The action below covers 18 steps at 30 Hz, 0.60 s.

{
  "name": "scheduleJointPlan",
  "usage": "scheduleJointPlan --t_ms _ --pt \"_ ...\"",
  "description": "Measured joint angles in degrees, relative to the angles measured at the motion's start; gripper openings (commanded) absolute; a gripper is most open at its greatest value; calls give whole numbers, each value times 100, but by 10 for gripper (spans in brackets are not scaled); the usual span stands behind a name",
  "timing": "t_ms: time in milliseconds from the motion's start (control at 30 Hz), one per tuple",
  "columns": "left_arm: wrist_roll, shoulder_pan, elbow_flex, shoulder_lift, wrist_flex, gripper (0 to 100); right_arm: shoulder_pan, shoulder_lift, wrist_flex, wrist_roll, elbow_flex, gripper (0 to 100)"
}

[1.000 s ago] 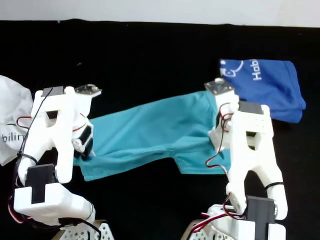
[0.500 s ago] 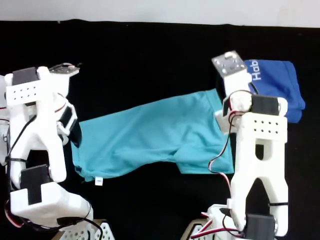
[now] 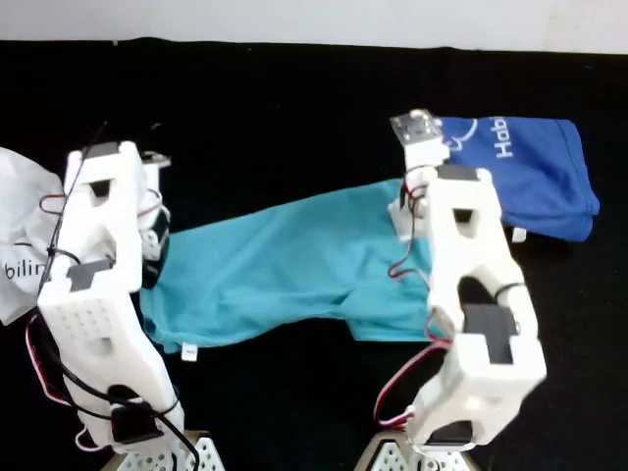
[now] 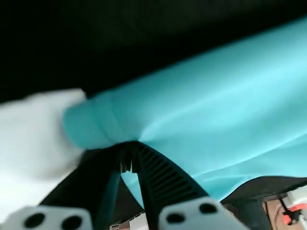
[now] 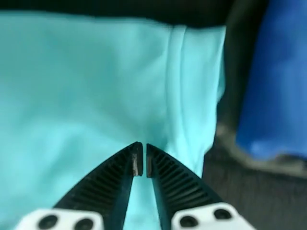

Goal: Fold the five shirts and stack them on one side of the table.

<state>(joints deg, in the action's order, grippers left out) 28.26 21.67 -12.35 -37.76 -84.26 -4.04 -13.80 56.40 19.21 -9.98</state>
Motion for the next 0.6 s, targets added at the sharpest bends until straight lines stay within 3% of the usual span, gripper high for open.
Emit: scheduleJointPlan --t_ms 200,433,600 --pt "0 299 -2796 -1591 -114 9 -18 -1398 -88 -9 1512 22" --pt "-158 290 -6321 -3200 -1363 9 -18 -2338 1073 -9 3411 22" --pt "-193 387 -7086 -3376 -1670 9 -9 -2347 2163 -9 4510 22"
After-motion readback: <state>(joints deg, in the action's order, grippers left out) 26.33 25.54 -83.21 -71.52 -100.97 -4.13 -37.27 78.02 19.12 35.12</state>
